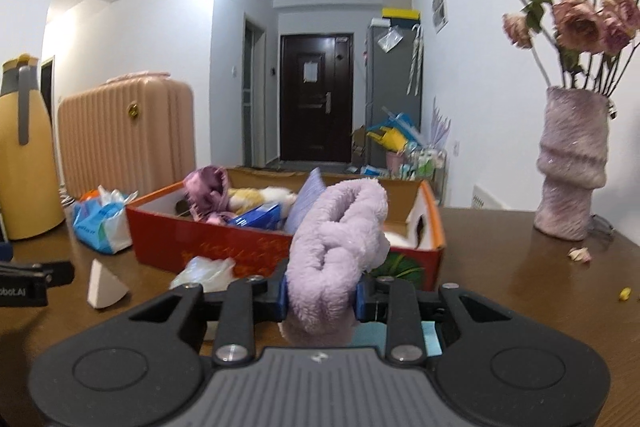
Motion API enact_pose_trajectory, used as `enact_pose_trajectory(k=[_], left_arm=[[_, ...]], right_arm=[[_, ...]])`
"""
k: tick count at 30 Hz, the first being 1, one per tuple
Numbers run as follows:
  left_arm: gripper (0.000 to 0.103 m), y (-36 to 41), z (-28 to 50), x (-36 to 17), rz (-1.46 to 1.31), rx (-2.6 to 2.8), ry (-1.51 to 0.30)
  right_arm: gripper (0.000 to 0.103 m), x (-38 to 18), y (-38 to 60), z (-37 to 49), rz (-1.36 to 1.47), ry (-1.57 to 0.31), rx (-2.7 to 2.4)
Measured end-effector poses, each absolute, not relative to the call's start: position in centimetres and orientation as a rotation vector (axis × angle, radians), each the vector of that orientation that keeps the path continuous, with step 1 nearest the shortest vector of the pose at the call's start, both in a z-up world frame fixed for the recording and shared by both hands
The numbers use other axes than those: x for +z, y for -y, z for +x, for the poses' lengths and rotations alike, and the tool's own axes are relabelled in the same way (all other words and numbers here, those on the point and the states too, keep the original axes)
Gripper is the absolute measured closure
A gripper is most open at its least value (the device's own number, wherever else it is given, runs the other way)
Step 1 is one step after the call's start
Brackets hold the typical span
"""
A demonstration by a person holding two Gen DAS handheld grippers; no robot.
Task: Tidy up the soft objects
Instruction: 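Grasp the white wedge sponge with the left gripper while the right gripper holds the sock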
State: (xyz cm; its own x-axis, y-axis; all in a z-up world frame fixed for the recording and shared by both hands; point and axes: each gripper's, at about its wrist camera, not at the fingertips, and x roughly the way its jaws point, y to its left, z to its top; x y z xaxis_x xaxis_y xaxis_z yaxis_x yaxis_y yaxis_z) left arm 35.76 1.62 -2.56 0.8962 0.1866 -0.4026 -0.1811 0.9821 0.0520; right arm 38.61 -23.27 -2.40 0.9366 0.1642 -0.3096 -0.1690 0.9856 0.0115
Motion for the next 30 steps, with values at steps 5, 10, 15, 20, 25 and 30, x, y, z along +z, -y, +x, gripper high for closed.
enact_pose_trajectory(k=[5, 10, 15, 20, 25, 30], left_arm=[[0.000, -1.8, 36.4, -2.9, 0.001, 0.194, -0.449], [0.000, -1.8, 37.8, -3.3, 0.003, 0.208, -0.480], [0.000, -1.8, 39.3, -3.7, 0.006, 0.199, -0.510], [0.000, -1.3, 40.8, -4.1, 0.026, 0.165, -0.556], [0.000, -1.2, 42.0, -4.2, 0.026, 0.152, -0.572], [0.000, -1.2, 43.3, -4.4, 0.021, 0.146, -0.594]], right_arm=[[0.074, -2.3, 25.2, 39.0, -0.010, -0.289, 0.127], [0.074, -2.6, 26.8, 39.5, -0.006, -0.295, 0.094], [0.074, -2.8, 27.8, 39.8, -0.009, -0.301, 0.074], [0.074, -2.9, 28.6, 40.1, -0.014, -0.305, 0.063], [0.074, -3.0, 29.4, 40.3, -0.015, -0.311, 0.052], [0.074, -3.2, 30.1, 40.6, -0.009, -0.322, 0.045]])
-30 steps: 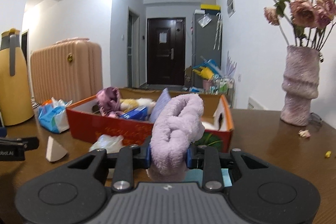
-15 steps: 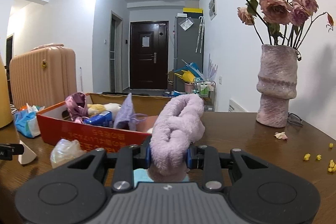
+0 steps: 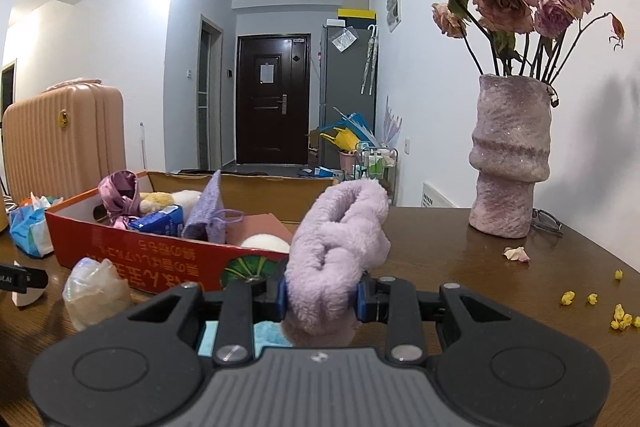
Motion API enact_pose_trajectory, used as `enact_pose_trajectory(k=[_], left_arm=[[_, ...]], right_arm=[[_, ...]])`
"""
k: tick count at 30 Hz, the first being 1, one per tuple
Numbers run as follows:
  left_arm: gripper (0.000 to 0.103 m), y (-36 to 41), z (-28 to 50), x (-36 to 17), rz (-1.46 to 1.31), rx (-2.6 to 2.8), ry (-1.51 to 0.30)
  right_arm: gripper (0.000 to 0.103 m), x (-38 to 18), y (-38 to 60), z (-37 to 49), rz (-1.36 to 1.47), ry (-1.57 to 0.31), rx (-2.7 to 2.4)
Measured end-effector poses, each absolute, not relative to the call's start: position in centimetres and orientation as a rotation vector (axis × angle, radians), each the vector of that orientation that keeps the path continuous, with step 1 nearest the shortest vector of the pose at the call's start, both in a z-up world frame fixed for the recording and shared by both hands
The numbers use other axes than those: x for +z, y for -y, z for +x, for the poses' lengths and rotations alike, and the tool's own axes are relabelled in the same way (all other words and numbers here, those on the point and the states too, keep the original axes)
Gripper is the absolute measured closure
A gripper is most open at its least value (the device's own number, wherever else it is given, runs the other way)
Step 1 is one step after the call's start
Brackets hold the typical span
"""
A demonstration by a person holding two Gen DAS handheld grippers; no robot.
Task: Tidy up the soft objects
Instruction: 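Grasp the white wedge sponge with the left gripper while the right gripper holds the sock, then carry the white sponge and lavender sock over the box with both grippers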
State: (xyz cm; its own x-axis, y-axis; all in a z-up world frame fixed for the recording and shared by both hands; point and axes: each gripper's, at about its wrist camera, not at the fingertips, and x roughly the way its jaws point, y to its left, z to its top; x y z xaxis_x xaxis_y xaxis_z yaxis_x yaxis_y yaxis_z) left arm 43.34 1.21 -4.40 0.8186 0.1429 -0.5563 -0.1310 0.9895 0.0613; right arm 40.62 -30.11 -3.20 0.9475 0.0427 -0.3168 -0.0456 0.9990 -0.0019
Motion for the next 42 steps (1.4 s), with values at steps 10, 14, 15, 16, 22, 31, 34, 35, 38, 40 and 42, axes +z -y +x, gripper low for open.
enact_pose_trajectory(k=[10, 14, 15, 16, 22, 31, 34, 35, 38, 40, 42], left_arm=[[0.009, -0.7, 44.5, -4.7, 0.040, 0.115, -0.624], [0.025, -0.7, 44.9, -4.8, 0.043, 0.112, -0.640], [0.028, -0.7, 45.0, -4.9, 0.045, 0.113, -0.644], [0.034, -0.7, 45.0, -5.0, 0.045, 0.112, -0.649], [0.081, -0.8, 45.1, -5.0, 0.029, 0.083, -0.665], [0.084, -0.6, 44.5, -4.6, 0.037, 0.069, -0.629], [0.084, -0.6, 44.4, -4.5, 0.039, 0.075, -0.617], [0.084, -0.6, 44.4, -4.4, 0.038, 0.076, -0.613], [0.084, -0.6, 44.1, -4.2, 0.038, 0.079, -0.596], [0.084, -0.5, 43.8, -3.9, 0.038, 0.080, -0.574], [0.084, -0.4, 43.5, -3.5, 0.043, 0.084, -0.550]], right_arm=[[0.073, -3.4, 30.4, 40.9, -0.011, -0.336, 0.065], [0.073, -3.5, 30.3, 40.9, -0.010, -0.338, 0.072], [0.073, -3.5, 30.3, 40.9, -0.010, -0.339, 0.074], [0.073, -3.5, 30.3, 40.9, -0.010, -0.340, 0.075], [0.073, -3.5, 30.2, 40.8, -0.012, -0.340, 0.081], [0.073, -3.5, 30.1, 40.7, -0.014, -0.337, 0.088], [0.073, -3.5, 30.1, 40.7, -0.014, -0.336, 0.088], [0.073, -3.5, 30.1, 40.7, -0.014, -0.334, 0.089], [0.073, -3.4, 30.0, 40.6, -0.015, -0.327, 0.091], [0.073, -3.3, 29.9, 40.6, -0.015, -0.320, 0.093], [0.073, -3.3, 29.8, 40.6, -0.017, -0.310, 0.093]])
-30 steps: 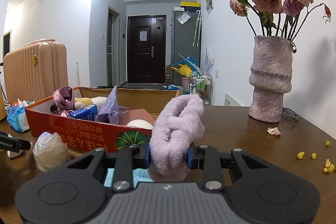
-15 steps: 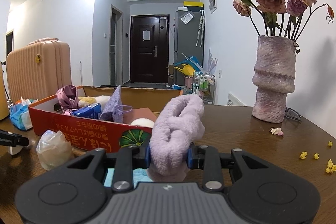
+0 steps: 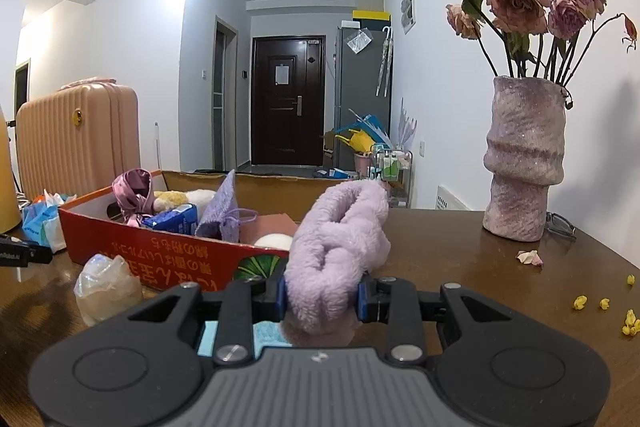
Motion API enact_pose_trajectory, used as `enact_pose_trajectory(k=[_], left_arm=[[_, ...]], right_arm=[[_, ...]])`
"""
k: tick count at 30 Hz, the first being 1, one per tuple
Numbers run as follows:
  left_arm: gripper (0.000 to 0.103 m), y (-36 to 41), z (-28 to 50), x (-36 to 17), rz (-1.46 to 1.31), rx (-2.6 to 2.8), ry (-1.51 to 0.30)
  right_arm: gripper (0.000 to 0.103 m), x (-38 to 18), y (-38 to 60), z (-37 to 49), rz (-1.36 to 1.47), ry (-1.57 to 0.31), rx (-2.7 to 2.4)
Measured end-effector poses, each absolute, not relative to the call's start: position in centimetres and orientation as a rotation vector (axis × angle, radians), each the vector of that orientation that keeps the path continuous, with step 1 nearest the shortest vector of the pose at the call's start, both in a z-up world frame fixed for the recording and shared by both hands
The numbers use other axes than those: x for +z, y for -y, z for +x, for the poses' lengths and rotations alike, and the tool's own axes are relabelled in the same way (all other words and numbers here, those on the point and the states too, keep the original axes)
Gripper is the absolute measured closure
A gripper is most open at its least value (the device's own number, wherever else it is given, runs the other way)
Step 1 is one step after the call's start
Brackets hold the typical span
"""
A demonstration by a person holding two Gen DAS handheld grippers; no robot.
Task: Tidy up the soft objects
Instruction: 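Carry the white sponge and lavender sock over the box with both grippers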
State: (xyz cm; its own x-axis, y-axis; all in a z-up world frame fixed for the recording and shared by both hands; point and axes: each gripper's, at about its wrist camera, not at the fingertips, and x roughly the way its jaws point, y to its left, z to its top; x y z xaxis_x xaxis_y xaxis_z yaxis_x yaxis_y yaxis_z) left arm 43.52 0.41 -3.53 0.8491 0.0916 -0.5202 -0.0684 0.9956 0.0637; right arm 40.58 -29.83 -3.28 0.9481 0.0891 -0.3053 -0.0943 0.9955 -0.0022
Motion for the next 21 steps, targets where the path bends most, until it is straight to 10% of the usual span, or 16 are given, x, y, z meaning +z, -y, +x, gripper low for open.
enact_pose_trajectory(k=[21], left_arm=[[0.084, 2.5, 42.7, 0.2, -0.076, 0.086, -0.379]], right_arm=[[0.073, -1.7, 25.3, 41.3, 0.002, -0.181, 0.120]])
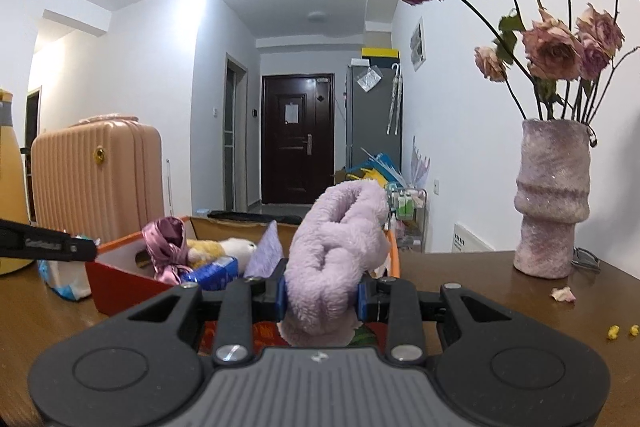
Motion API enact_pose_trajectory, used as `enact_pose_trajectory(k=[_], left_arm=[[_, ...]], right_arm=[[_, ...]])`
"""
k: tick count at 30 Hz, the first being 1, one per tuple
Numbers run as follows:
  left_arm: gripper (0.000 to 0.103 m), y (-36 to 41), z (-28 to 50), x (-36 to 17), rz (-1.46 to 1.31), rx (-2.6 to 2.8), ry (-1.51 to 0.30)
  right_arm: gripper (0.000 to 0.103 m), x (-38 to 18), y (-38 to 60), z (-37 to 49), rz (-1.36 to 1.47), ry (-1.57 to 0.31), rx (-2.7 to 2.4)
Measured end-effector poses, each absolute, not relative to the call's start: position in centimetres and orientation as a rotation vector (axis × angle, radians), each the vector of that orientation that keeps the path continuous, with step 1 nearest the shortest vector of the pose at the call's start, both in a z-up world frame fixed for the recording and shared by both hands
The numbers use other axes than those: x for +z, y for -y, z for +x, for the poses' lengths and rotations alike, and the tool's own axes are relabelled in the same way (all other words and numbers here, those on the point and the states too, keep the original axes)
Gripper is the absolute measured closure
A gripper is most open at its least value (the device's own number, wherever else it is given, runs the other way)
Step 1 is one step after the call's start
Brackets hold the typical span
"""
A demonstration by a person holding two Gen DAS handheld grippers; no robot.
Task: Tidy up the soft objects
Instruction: 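Carry the white sponge and lavender sock over the box with both grippers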
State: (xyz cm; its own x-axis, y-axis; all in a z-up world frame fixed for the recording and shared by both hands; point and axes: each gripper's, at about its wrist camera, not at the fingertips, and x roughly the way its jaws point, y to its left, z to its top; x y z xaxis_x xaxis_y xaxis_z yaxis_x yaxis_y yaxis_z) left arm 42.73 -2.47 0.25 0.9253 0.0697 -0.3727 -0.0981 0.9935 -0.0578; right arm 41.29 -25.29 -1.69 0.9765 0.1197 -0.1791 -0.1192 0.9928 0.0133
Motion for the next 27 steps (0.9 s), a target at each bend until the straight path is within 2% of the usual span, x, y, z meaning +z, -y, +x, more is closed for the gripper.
enact_pose_trajectory(k=[14, 27], left_arm=[[0.084, 6.6, 45.2, 1.7, -0.122, 0.065, -0.314], [0.084, 7.2, 48.5, 1.6, -0.129, 0.087, -0.307]], right_arm=[[0.073, -1.2, 24.9, 44.3, 0.066, -0.166, 0.091], [0.073, -1.1, 24.5, 47.9, 0.066, -0.167, 0.104]])
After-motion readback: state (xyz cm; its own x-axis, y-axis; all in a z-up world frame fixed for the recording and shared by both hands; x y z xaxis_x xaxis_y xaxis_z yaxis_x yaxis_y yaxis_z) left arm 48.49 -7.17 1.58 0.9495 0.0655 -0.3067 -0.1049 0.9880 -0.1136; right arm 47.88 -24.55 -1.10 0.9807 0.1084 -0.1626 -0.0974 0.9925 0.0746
